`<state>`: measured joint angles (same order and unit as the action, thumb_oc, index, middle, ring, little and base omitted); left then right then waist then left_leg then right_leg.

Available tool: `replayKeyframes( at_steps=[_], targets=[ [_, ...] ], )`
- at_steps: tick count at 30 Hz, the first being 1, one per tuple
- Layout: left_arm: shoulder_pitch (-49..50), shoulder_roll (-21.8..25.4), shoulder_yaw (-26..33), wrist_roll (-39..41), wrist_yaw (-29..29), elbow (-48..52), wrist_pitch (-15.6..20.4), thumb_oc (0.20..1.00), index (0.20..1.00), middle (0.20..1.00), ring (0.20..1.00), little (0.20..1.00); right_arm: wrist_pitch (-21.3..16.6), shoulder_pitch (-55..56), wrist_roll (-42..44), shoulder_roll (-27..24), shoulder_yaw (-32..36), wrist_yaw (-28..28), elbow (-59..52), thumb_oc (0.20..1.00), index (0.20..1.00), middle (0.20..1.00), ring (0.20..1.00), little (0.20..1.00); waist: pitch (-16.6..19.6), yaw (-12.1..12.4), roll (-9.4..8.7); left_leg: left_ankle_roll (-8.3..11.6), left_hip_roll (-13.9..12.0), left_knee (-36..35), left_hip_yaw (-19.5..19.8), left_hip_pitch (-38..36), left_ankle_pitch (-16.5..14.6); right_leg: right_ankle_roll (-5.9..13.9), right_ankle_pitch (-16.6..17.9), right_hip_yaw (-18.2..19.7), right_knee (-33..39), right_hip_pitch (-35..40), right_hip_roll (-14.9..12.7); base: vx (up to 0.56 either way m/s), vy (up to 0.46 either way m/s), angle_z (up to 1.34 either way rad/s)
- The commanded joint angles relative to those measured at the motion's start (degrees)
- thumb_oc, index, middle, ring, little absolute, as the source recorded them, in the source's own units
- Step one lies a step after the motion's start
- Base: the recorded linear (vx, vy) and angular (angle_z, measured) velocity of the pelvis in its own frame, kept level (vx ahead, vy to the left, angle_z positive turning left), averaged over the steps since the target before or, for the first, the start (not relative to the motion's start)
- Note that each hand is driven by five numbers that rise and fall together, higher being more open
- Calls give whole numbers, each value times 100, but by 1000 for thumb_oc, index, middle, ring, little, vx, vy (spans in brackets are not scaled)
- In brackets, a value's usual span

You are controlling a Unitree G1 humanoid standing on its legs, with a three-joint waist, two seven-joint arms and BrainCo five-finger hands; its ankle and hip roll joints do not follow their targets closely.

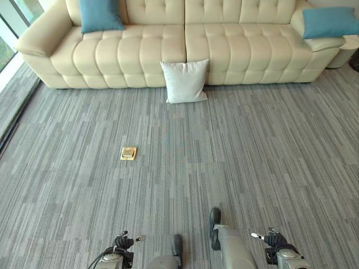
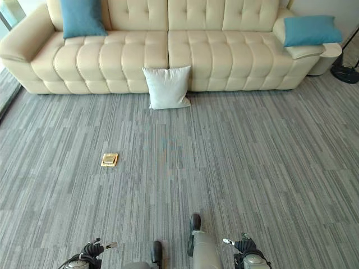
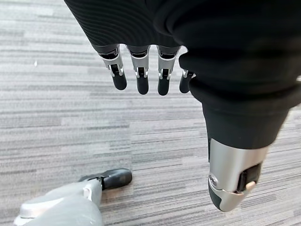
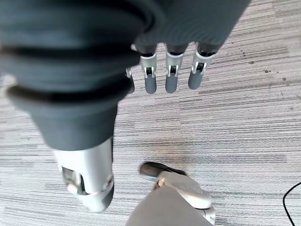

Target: Pick up all the scattered cushions and arrange them neatly on the sofa.

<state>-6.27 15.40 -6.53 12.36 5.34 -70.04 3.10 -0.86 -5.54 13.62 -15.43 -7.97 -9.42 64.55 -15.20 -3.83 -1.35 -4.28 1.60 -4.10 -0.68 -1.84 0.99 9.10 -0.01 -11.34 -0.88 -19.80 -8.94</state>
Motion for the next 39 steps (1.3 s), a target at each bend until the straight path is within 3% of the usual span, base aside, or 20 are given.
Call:
replayKeyframes(
  at_steps=[1, 5, 8, 11, 13, 14, 15, 17, 18, 20, 21, 23, 24, 25, 26, 29, 32, 36, 37, 39],
  targets=[
    [-66, 148, -33, -149, 61, -42, 160, 1000, 1000, 1000, 1000, 1000, -89, -19, 6, -193, 27, -123, -61, 1000, 1000, 1000, 1000, 1000, -37, -189, 26, 449, -27, -90, 163, -1363, -1341, 59, 854, -136, 267, 135, 102, 233, -81, 33],
    [-35, 109, -24, -156, 108, -75, 185, 1000, 1000, 1000, 1000, 1000, -106, 50, 29, -237, 20, -115, 1, 1000, 1000, 1000, 1000, 1000, 67, -269, 36, 505, -151, -90, 210, -1470, -1450, -97, 990, -118, 39, 145, 125, 354, -151, 34],
    [2, 37, -96, -168, 90, -71, 189, 1000, 1000, 1000, 1000, 1000, -159, 93, 68, -332, -1, -91, 20, 1000, 1000, 1000, 1000, 1000, 179, -325, 218, 618, -442, -25, 150, -1472, -1304, -280, 789, -81, -419, -30, 269, 303, -140, 23],
    [4, 8, -144, -96, 86, 7, 192, 1000, 1000, 1000, 1000, 1000, -195, 46, 122, -343, -43, -76, 35, 1000, 1000, 1000, 1000, 1000, 213, -329, 327, 840, -640, 639, 73, -1196, -852, -500, 460, -75, -646, 38, 384, 271, -158, 7],
    [5, -2, -161, -32, 75, 82, 189, 1000, 1000, 1000, 1000, 1000, -231, 1, 177, -339, -39, -61, 53, 1000, 1000, 1000, 1000, 1000, 176, -302, 345, 982, -663, 1378, 35, -908, -320, -657, 263, -75, -557, 363, 553, 235, -174, 3],
    [-12, -11, -186, -10, 65, 115, 178, 1000, 1000, 1000, 1000, 1000, -248, -40, 199, -351, -45, -59, 34, 1000, 1000, 1000, 1000, 1000, 120, -275, 322, 1007, -611, 1881, 66, -676, -36, -756, 183, -28, -491, 547, 621, 292, -232, 3],
    [-39, -6, -223, 40, 50, 231, 169, 1000, 1000, 1000, 1000, 1000, -275, -102, 216, -378, -78, -63, -14, 1000, 1000, 1000, 1000, 1000, 30, -224, 242, 1030, -501, 2906, 160, -290, 357, -930, 18, 109, -432, 770, 688, 204, -170, -7],
    [-40, -2, -221, 40, 50, 231, 169, 1000, 1000, 1000, 1000, 1000, -275, -103, 215, -374, -79, -63, -14, 1000, 1000, 1000, 1000, 1000, 45, -240, 219, 1025, -475, 2890, 172, -271, 385, -926, 29, 104, -426, 755, 660, 160, -109, -40],
    [-63, 15, -262, 50, 73, 327, 175, 1000, 1000, 1000, 1000, 1000, -267, -144, 215, -417, -98, -80, -43, 1000, 1000, 1000, 1000, 1000, -19, -178, 126, 961, -461, 3456, 43, 87, 439, -1021, -135, 236, -422, 958, 624, 262, -123, -54],
    [-88, -2, -299, 65, 79, 367, 183, 1000, 1000, 1000, 1000, 1000, -261, -184, 220, -453, -134, -84, -46, 1000, 1000, 1000, 1000, 1000, -135, -39, 57, 817, -509, 3703, -169, 696, 71, -1046, -317, 366, -400, 1245, 558, 380, -96, -11],
    [-73, 6, -307, 49, 81, 346, 176, 1000, 1000, 1000, 1000, 1000, -248, -208, 190, -449, -169, -94, -26, 1000, 1000, 1000, 1000, 1000, -161, 109, -9, 711, -466, 3320, -283, 1217, -211, -993, -456, 444, -322, 1542, 502, 319, -24, 18],
    [-74, 8, -307, 49, 81, 346, 176, 1000, 1000, 1000, 1000, 1000, -248, -209, 190, -446, -169, -94, -26, 1000, 1000, 1000, 1000, 1000, -149, 105, -22, 706, -450, 3296, -286, 1223, -190, -990, -449, 444, -317, 1529, 487, 229, 37, 8],
    [-19, 8, -325, 25, 95, 389, 165, 1000, 1000, 1000, 1000, 1000, -234, -197, 160, -437, -209, -107, -18, 1000, 1000, 1000, 1000, 1000, -149, 240, 28, 698, -524, 2376, -350, 1494, -221, -901, -609, 486, -251, 1828, 493, 245, 74, -19],
    [-18, 8, -326, 25, 95, 390, 164, 1000, 1000, 1000, 1000, 1000, -234, -196, 160, -437, -208, -107, -19, 1000, 1000, 1000, 1000, 1000, -148, 246, 15, 695, -511, 2330, -362, 1471, -194, -899, -603, 493, -245, 1831, 480, 538, 175, -25],
    [31, 12, -332, 28, 105, 416, 159, 1000, 1000, 1000, 1000, 1000, -230, -189, 147, -435, -230, -157, -11, 1000, 1000, 1000, 1000, 1000, -132, 377, 151, 822, -690, 1140, -357, 1615, 447, -847, -763, 522, -166, 2172, 595, 459, 150, -24],
    [81, 14, -344, 38, 140, 331, 144, 1000, 1000, 1000, 1000, 1000, -193, -190, 124, -399, -251, -220, 58, 1000, 1000, 1000, 1000, 1000, -94, 571, 173, 910, -759, 262, -421, 1885, 810, -766, -935, 628, -36, 2671, 631, 543, 184, -14],
    [237, -39, -209, 57, 105, 158, 123, 1000, 1000, 1000, 1000, 1000, -203, -135, 25, -303, -294, -166, 12, 1000, 1000, 1000, 1000, 1000, 100, 649, 181, 876, -676, 228, -246, 1697, 949, -627, -1012, 828, 55, 2978, 549, 411, 209, -47],
    [259, 16, -196, -86, 41, 24, 82, 1000, 1000, 1000, 1000, 1000, -150, -189, -74, -122, -378, -74, 44, 1000, 1000, 1000, 1000, 1000, 336, 696, -64, 643, -448, 746, -374, 1717, 554, -396, -976, 1054, -222, 2900, 218, 369, 231, -48],
    [230, 51, -207, -88, 27, 52, 77, 1000, 1000, 1000, 1000, 1000, -145, -195, -81, -101, -379, -52, 7, 1000, 1000, 1000, 1000, 1000, 381, 685, -120, 518, -345, 884, -426, 1672, 320, -294, -894, 1096, -664, 2752, 155, 242, 191, 21],
    [209, 68, -219, -98, 21, 72, 72, 1000, 1000, 1000, 1000, 1000, -139, -184, -84, -87, -366, -29, -22, 1000, 1000, 1000, 1000, 1000, 388, 666, -142, 434, -289, 921, -445, 1610, 206, -241, -765, 1112, -1043, 2581, 123, 190, 184, 19]
  ],
)
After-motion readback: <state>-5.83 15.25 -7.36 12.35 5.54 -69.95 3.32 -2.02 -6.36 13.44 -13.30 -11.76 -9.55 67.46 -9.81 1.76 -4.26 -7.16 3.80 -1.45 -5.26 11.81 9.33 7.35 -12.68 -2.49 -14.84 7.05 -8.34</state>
